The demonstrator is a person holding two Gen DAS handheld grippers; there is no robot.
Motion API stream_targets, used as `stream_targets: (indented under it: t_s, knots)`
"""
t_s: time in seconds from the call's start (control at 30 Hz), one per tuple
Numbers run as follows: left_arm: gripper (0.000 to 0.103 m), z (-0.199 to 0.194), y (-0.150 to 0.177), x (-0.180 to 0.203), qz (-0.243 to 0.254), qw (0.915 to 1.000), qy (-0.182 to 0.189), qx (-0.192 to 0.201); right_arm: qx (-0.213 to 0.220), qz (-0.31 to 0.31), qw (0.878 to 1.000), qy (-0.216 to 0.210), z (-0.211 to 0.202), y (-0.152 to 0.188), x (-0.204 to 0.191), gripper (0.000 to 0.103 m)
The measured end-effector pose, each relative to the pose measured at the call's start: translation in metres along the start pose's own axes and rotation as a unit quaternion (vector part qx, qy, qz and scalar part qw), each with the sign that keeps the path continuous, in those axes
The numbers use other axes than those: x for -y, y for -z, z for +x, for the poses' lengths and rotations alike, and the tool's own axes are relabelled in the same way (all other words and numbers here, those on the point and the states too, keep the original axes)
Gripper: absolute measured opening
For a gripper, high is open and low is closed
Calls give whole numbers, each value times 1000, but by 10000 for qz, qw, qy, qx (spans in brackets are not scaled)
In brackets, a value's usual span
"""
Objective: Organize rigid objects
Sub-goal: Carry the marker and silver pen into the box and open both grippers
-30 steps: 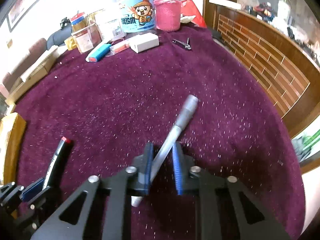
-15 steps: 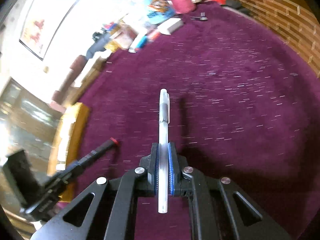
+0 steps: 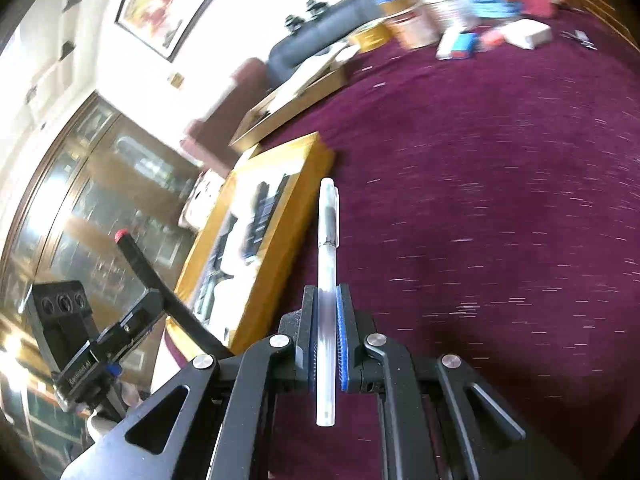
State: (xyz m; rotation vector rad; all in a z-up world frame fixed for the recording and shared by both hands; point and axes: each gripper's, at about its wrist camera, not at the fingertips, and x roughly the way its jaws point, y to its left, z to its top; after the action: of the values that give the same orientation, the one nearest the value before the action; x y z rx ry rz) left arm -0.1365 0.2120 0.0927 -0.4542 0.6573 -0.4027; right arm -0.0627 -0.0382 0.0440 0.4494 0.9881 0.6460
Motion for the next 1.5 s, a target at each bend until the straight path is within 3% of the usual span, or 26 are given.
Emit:
stream_targets:
  t_s: [0.23, 0.4, 0.6, 0.87, 1.0, 1.13, 1.23, 1.27, 1.3, 1.4, 1.5]
  knots:
    - [12, -47, -3, -46, -329, 9985, -286, 331, -428, -456, 9972, -400, 52, -3, -70, 8]
    - [12, -58, 3, -86, -802, 9956, -347, 346, -729, -549, 9949, -428, 97, -1, -101, 8]
    - [12, -45, 1, -114, -946, 9941, -529, 108, -866, -468, 9948, -280, 137, -8, -111, 8]
    - [13, -2, -9, -137, -861, 9907, -987, -367, -780, -411, 9958, 231, 151, -27, -108, 8]
    - [12, 8, -7, -144, -879, 9882, -1176, -430, -772, -358, 9952, 476, 161, -39, -105, 8]
    - [13, 3, -4, -143, -844, 9871, -1338, -242, -767, -300, 9947, 623, 170, -48, -101, 8]
    - [30, -8, -3, -143, -886, 9854, -1447, -114, -621, -372, 9940, 818, 174, -55, -104, 8]
    - [44, -13, -3, -144, -927, 9846, -1481, -56, -576, -410, 9939, 849, 175, -56, -105, 9]
    - [50, -18, -2, -144, -966, 9843, -1480, 15, -572, -440, 9937, 861, 174, -56, -105, 10]
    - [56, -29, -1, -142, -1009, 9839, -1472, 133, -427, -543, 9945, 790, 161, -52, -111, 15]
    - [56, -46, 1, -142, -1094, 9820, -1491, 372, -529, -1127, 9908, 527, 144, -31, -133, 15]
